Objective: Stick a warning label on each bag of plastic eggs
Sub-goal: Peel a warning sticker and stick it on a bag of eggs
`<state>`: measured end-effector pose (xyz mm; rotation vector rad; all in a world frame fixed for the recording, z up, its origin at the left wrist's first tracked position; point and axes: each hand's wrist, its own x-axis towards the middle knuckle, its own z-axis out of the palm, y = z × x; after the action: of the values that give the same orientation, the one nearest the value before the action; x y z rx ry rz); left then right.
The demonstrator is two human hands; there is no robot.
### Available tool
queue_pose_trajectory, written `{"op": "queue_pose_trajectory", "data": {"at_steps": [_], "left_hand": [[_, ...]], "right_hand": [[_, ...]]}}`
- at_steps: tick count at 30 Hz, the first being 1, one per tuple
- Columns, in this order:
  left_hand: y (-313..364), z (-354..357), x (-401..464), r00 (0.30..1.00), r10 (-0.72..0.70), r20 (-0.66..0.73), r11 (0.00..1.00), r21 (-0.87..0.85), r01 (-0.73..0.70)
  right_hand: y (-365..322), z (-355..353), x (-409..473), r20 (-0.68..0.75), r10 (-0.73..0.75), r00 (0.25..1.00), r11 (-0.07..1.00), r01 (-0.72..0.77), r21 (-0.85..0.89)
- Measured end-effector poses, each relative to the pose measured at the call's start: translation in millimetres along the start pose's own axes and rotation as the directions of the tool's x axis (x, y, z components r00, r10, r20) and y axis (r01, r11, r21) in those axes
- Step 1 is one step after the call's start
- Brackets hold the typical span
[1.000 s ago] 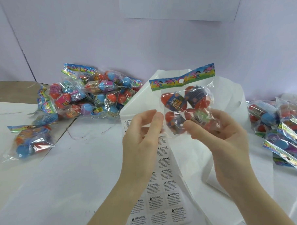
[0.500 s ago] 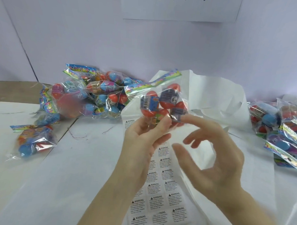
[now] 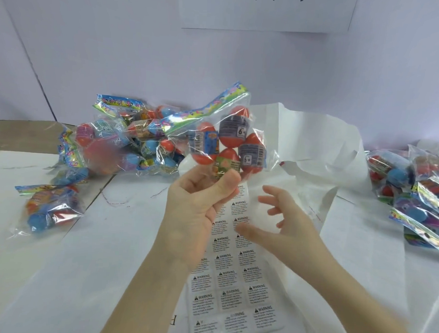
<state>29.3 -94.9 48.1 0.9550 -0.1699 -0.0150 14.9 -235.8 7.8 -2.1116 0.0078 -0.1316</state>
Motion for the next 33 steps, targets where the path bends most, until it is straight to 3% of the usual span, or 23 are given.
{"op": "queue_pose_trajectory", "data": {"at_steps": [4, 7, 10, 12, 16, 23, 28, 33], "left_hand": [[3.4, -0.6, 1.2, 1.000, -0.015, -0.018, 1.000, -0.017, 0.015], [8.8, -3.6, 4.2, 0.981, 0.053, -0.185, 0.997, 0.068, -0.041], [9.9, -9.4, 8.6, 0.911, 0.129, -0.391, 0.985, 0.154, -0.073], [8.8, -11.6, 10.4, 0.899, 0.111, -0.424, 0.987, 0.155, -0.048], [6.4, -11.4, 10.3, 0.948, 0.019, -0.319, 0.997, 0.078, 0.006], [7.2, -10.6, 7.4, 0.977, -0.036, -0.210, 0.998, 0.047, 0.047], [7.3, -9.7, 6.1, 0.995, -0.030, -0.097, 0.998, 0.050, 0.035], [9.7, -4.7, 1.6, 0.998, -0.044, 0.033, 0.994, 0.097, 0.040]], "right_hand": [[-0.3, 0.9, 0.2, 0.008, 0.001, 1.000, 0.999, -0.001, -0.032], [0.1, 0.5, 1.4, -0.009, -0.007, 1.000, 0.999, 0.006, -0.052], [-0.3, 1.0, 1.1, -0.008, -0.019, 1.000, 0.998, 0.018, -0.068], [-0.5, 0.9, 1.4, 0.000, -0.002, 1.000, 1.000, 0.002, 0.006], [-3.4, -0.3, 2.6, 0.009, -0.005, 1.000, 0.961, 0.003, 0.278], [-8.4, -8.2, 3.2, -0.179, -0.051, 0.982, 0.808, 0.146, 0.571], [-12.2, -13.1, 0.7, -0.283, -0.174, 0.943, 0.848, 0.290, 0.444], [-11.5, -16.3, 0.4, -0.340, -0.203, 0.918, 0.888, 0.319, 0.331]]}}
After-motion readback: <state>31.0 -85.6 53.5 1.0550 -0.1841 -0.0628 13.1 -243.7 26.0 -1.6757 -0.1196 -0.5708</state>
